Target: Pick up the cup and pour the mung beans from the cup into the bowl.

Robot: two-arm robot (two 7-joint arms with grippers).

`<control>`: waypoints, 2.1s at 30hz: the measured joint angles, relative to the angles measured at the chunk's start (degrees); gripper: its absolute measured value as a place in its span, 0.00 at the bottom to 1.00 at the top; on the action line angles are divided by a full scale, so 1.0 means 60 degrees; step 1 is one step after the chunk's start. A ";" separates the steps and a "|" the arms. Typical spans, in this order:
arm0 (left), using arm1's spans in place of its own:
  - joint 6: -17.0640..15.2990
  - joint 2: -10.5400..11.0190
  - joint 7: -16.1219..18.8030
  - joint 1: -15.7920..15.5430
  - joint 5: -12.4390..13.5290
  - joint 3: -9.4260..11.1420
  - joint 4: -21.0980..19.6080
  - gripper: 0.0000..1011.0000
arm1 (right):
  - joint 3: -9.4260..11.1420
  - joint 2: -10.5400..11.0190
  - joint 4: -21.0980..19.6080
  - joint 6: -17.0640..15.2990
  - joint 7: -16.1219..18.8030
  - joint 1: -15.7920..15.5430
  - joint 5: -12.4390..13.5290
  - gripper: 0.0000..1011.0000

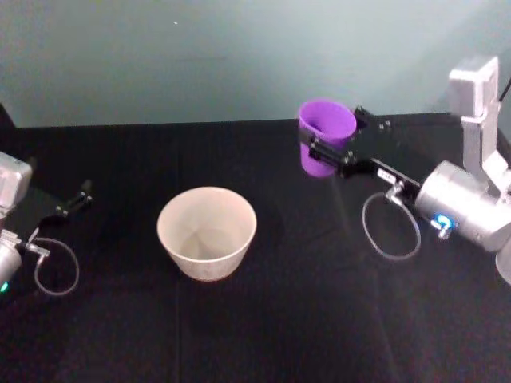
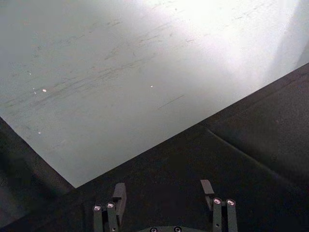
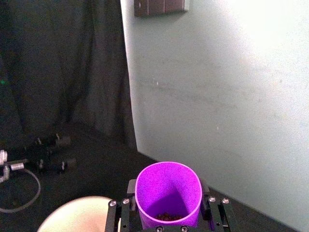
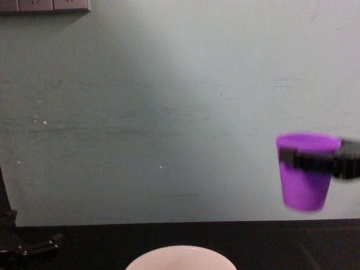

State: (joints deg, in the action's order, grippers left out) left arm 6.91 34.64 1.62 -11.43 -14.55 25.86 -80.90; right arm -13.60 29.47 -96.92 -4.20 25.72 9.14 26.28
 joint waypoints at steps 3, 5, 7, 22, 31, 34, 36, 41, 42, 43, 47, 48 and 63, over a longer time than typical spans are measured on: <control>0.0000 0.0000 0.0000 0.0000 0.0000 -0.0001 0.0000 0.99 | 0.0110 0.0154 -0.0383 -0.0385 -0.0095 0.0097 0.0222 0.72; 0.0000 0.0000 0.0000 0.0001 0.0000 0.0000 0.0000 0.99 | 0.0184 0.0251 -0.0584 -0.0559 -0.0158 0.0170 0.0358 0.72; 0.0000 0.0000 0.0000 0.0000 0.0000 0.0000 0.0000 0.99 | 0.0237 0.0353 -0.0723 -0.0651 -0.0187 0.0222 0.0469 0.72; 0.0000 0.0000 0.0000 0.0001 0.0000 -0.0001 0.0000 0.99 | 0.0238 0.0347 -0.0710 -0.0660 -0.0188 0.0222 0.0474 0.72; 0.0000 0.0000 0.0000 0.0000 0.0000 -0.0001 0.0000 0.99 | 0.0227 0.0331 -0.0691 -0.0642 -0.0184 0.0213 0.0451 0.72; 0.0000 0.0000 0.0000 0.0001 0.0000 0.0000 0.0000 0.99 | 0.0225 0.0329 -0.0688 -0.0638 -0.0183 0.0211 0.0448 0.72; 0.0000 0.0000 0.0000 0.0001 0.0000 0.0000 0.0000 0.99 | 0.0223 0.0327 -0.0687 -0.0637 -0.0181 0.0209 0.0447 0.72; 0.0000 0.0000 0.0000 0.0001 0.0000 0.0000 0.0000 0.99 | 0.0223 0.0323 -0.0681 -0.0630 -0.0176 0.0205 0.0442 0.72; 0.0000 0.0000 0.0000 0.0000 0.0000 0.0000 0.0000 0.99 | 0.0223 0.0322 -0.0681 -0.0629 -0.0176 0.0205 0.0441 0.72; 0.0000 0.0000 0.0000 0.0001 0.0000 0.0000 0.0000 0.99 | 0.0223 0.0322 -0.0680 -0.0628 -0.0175 0.0205 0.0441 0.72; 0.0000 0.0000 0.0000 0.0000 0.0000 0.0000 0.0000 0.99 | 0.0223 0.0318 -0.0676 -0.0625 -0.0174 0.0205 0.0436 0.72; 0.0000 0.0000 0.0000 0.0000 0.0000 -0.0001 0.0000 0.99 | 0.0223 0.0318 -0.0676 -0.0625 -0.0174 0.0205 0.0435 0.72; 0.0000 0.0000 0.0000 0.0000 0.0000 0.0000 0.0000 0.99 | 0.0223 0.0318 -0.0676 -0.0626 -0.0174 0.0205 0.0433 0.72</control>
State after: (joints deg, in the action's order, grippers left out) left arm 6.90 34.65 1.62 -11.43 -14.55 25.86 -80.90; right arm -12.27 31.38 -100.98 -7.95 24.67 10.37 28.88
